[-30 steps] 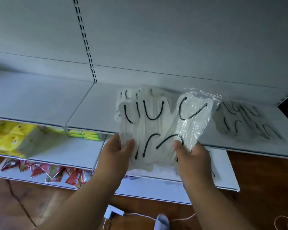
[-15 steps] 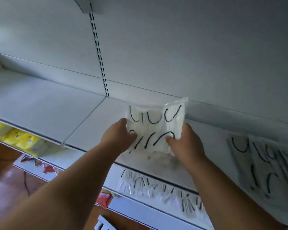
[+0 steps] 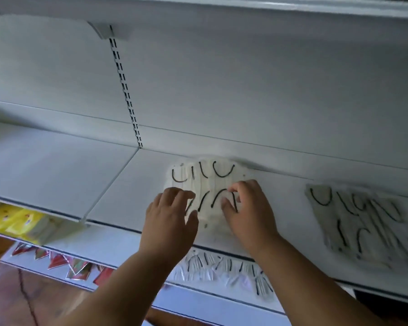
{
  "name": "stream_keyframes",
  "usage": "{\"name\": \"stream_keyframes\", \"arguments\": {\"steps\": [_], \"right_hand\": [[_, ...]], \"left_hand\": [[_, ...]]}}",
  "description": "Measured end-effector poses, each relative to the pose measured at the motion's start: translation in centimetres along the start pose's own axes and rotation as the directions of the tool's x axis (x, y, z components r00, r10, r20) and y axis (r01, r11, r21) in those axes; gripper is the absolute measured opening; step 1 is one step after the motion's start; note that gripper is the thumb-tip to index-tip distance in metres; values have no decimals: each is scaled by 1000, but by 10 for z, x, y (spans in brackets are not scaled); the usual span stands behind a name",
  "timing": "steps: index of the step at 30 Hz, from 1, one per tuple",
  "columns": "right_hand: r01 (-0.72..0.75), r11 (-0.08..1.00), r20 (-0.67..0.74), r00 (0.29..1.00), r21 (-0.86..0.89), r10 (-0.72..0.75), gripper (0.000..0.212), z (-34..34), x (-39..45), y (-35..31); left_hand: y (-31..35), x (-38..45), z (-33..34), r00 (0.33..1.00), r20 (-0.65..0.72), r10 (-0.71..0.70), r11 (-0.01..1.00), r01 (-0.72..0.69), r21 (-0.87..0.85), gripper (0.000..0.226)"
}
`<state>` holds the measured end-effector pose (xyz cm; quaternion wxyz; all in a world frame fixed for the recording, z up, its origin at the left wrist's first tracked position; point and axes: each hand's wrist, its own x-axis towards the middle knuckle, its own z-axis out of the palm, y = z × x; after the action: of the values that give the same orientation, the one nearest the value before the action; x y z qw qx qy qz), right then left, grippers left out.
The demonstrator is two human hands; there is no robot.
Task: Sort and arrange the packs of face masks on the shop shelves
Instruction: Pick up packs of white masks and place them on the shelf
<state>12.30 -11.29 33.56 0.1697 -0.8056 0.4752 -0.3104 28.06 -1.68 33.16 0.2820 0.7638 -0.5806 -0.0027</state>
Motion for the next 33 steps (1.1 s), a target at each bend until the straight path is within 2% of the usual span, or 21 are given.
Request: {"name": "stream_keyframes", "arguments": {"steps": [6, 8, 12, 17, 24, 28, 31, 33], "right_hand": [[51, 998, -115, 992, 30, -47, 12, 2, -67, -30], [50, 996, -113, 993, 72, -42, 9, 10, -96, -42], [41, 991, -14, 999, 128, -40, 4, 32, -141, -58], [61, 989, 44, 997, 135, -67, 5, 44, -168, -50], [-59, 989, 127, 991, 134, 42, 3, 28, -207, 28], [-163, 984, 146, 978, 73, 151, 10, -11, -236, 112], [-248, 969, 216, 945, -9, 244, 14, -38, -260, 182], [-297, 955, 254, 922, -28, 294, 18, -44, -277, 222]], "left_hand": [[-26, -64, -7, 987, -47, 156, 983, -160, -88, 28], [-43, -90, -8, 988, -3, 157, 981, -157, -118, 30], [-67, -145, -12, 990, 107, 94, 990, -82, -117, 32], [-69, -187, -8, 970, 231, 77, 995, -62, -75, 32], [-21, -212, 44, 928, 372, 26, 999, -31, 7, 39], [49, -222, 106, 895, 446, 3, 1000, -7, 7, 37], [98, -232, 159, 874, 485, 8, 1000, 3, -23, 35], [121, -238, 191, 861, 508, -28, 997, 63, -51, 36]]}}
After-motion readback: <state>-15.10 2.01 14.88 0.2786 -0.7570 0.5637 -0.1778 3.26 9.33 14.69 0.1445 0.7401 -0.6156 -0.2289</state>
